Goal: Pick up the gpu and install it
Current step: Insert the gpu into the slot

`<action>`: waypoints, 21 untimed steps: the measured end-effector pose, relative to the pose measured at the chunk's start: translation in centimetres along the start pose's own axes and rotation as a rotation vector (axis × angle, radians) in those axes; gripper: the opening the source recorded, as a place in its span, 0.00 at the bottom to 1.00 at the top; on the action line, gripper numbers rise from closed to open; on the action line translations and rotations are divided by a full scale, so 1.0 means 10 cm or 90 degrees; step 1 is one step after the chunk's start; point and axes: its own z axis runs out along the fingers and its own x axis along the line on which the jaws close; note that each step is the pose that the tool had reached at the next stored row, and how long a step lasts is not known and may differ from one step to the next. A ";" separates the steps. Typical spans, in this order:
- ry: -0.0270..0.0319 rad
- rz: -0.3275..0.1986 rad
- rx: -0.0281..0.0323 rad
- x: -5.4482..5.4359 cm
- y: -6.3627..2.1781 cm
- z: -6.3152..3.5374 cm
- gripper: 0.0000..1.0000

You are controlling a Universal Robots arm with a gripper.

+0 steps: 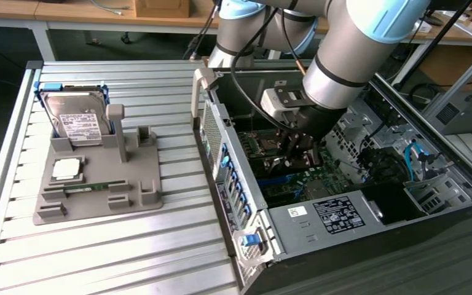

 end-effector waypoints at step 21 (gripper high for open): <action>0.0122 0.003 0.0003 -0.01 -0.023 0.003 0.27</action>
